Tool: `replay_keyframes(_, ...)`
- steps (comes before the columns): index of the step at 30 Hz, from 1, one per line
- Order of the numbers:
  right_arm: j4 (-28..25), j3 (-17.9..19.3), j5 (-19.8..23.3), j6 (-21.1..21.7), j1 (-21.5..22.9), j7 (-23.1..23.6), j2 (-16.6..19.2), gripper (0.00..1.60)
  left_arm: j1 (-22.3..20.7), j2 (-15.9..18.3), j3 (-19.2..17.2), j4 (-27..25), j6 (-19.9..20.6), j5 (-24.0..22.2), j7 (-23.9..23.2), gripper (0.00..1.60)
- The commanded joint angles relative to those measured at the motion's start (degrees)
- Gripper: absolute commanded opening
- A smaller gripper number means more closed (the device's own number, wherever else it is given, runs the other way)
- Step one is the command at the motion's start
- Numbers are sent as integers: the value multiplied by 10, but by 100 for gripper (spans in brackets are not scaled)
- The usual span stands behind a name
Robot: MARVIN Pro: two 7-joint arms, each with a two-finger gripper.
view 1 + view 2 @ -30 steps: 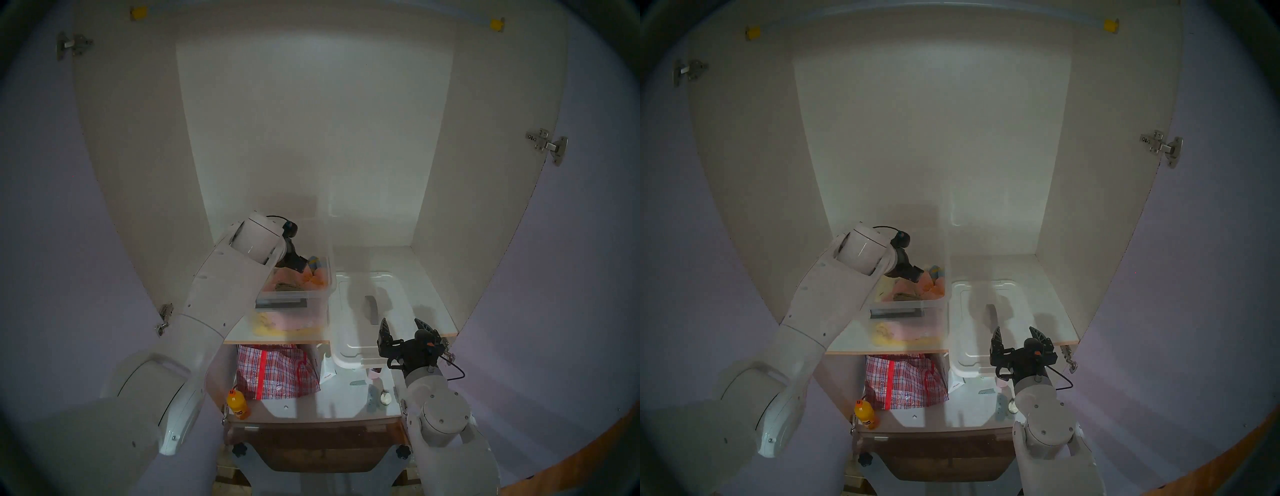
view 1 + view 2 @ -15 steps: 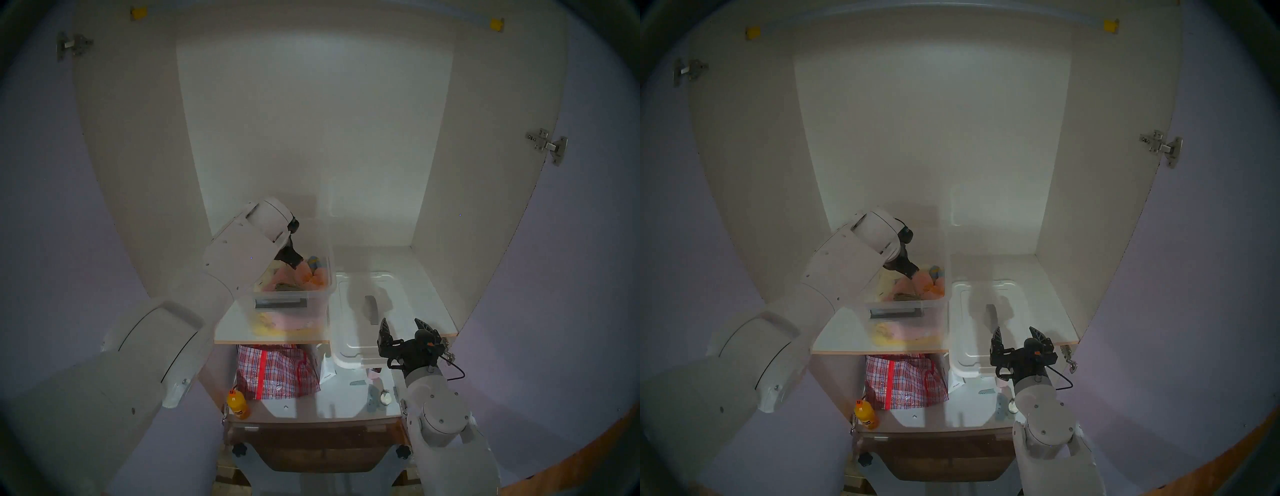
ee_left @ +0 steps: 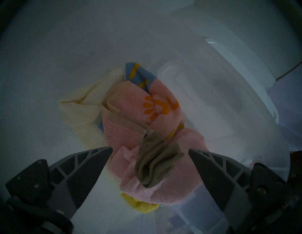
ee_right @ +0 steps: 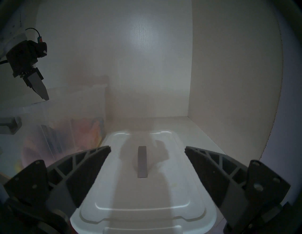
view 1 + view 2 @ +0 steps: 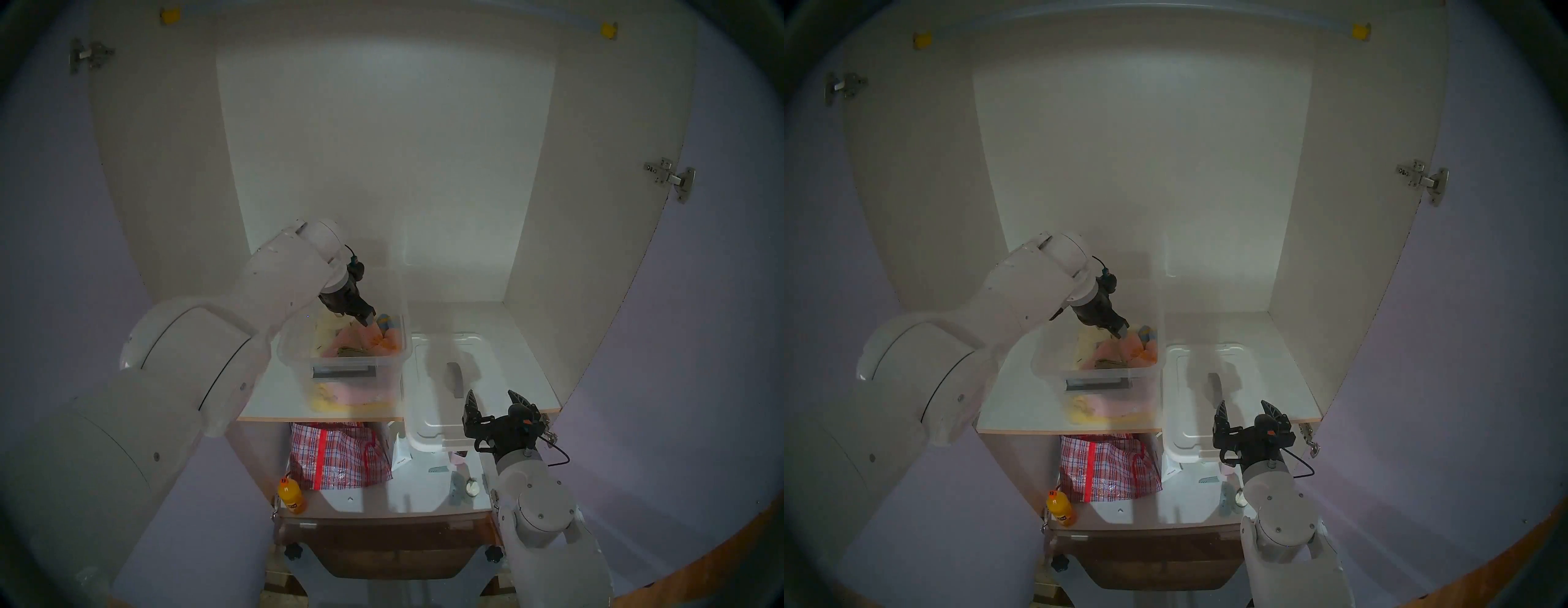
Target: Take socks out of the storage bin, place them on top of the cabinet, and put the lid back on the bin
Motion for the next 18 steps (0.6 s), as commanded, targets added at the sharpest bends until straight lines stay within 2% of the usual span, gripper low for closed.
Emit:
replay_keyframes(1,-16,-1,0,-3,5,1,0,160,-34,-26,24,19,-32,17,-8,160)
replay_keyframes(5,-16,-1,0,-3,5,1,0,160,-41,-38,42,57,-53,10,0,160)
replay_keyframes(12,-16,-1,0,-3,5,1,0,160,-30,-47,48,65,-96,13,24,160)
replay_keyframes(15,-16,-1,0,-3,5,1,0,160,-29,-52,62,68,-107,24,22,160)
replay_keyframes(17,-16,-1,0,-3,5,1,0,160,-26,-57,97,79,-115,45,1,160)
replay_keyframes(18,-16,-1,0,-3,5,1,0,160,-26,-57,97,79,-115,45,1,160)
